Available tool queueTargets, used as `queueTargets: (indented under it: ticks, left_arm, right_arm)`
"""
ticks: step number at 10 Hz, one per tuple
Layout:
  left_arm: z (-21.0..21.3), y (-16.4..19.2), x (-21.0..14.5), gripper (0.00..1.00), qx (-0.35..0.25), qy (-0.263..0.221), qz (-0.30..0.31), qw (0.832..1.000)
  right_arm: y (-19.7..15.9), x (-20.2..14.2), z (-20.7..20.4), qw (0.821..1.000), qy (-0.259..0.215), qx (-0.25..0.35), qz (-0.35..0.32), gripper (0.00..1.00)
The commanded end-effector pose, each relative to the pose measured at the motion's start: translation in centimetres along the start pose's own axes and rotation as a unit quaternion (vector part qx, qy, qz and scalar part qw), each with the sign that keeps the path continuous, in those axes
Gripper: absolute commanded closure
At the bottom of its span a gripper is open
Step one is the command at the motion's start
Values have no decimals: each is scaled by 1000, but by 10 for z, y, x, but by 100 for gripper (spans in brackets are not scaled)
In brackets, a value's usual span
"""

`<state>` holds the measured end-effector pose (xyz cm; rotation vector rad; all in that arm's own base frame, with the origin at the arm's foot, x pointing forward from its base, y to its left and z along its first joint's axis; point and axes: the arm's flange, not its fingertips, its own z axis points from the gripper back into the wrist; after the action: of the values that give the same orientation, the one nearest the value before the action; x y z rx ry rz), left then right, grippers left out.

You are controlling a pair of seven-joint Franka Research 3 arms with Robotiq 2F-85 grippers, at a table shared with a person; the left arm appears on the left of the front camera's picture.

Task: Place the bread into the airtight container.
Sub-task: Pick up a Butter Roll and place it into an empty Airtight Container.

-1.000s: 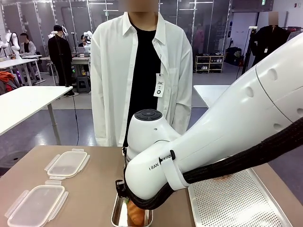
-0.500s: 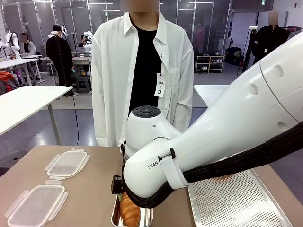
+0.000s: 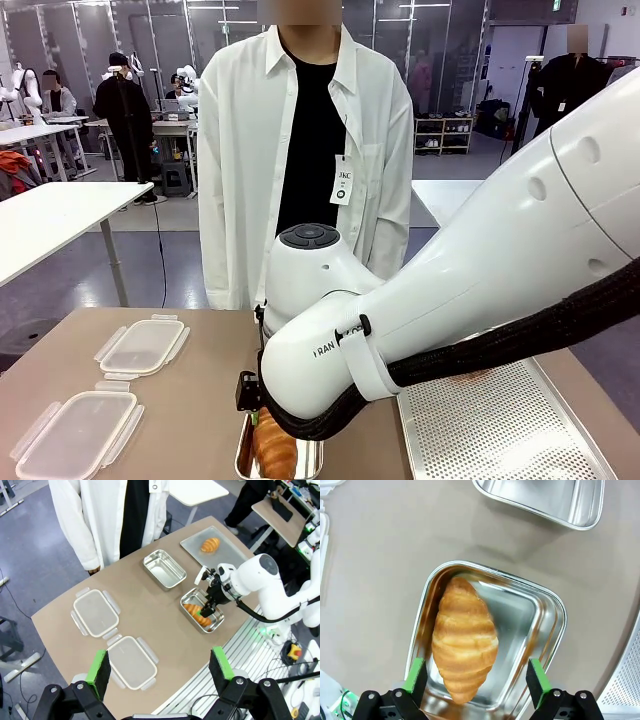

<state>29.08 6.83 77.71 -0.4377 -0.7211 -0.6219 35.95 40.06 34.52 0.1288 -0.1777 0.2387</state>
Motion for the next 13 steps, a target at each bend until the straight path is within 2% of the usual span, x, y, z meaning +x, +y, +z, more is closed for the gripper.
queueTargets:
  ticks: [1, 10, 11, 12, 13]
  left_arm:
    - [0, -1, 1, 0, -3, -1, -4, 1000]
    - [0, -1, 1, 0, -3, -1, -4, 1000]
    - [0, -1, 1, 0, -3, -1, -4, 1000]
    - [0, -1, 1, 0, -3, -1, -4, 1000]
    - [0, -1, 1, 0, -3, -1, -4, 1000]
  right_arm:
    - [1, 0, -1, 1000, 0, 4, -2, 0]
    - [1, 0, -1, 1000, 0, 4, -2, 0]
    - [0, 0, 0, 1000, 0, 0, 0, 4]
    - [1, 3, 20, 999, -26, 11, 16, 0]
    - [-2, 4, 43, 999, -32, 14, 36, 0]
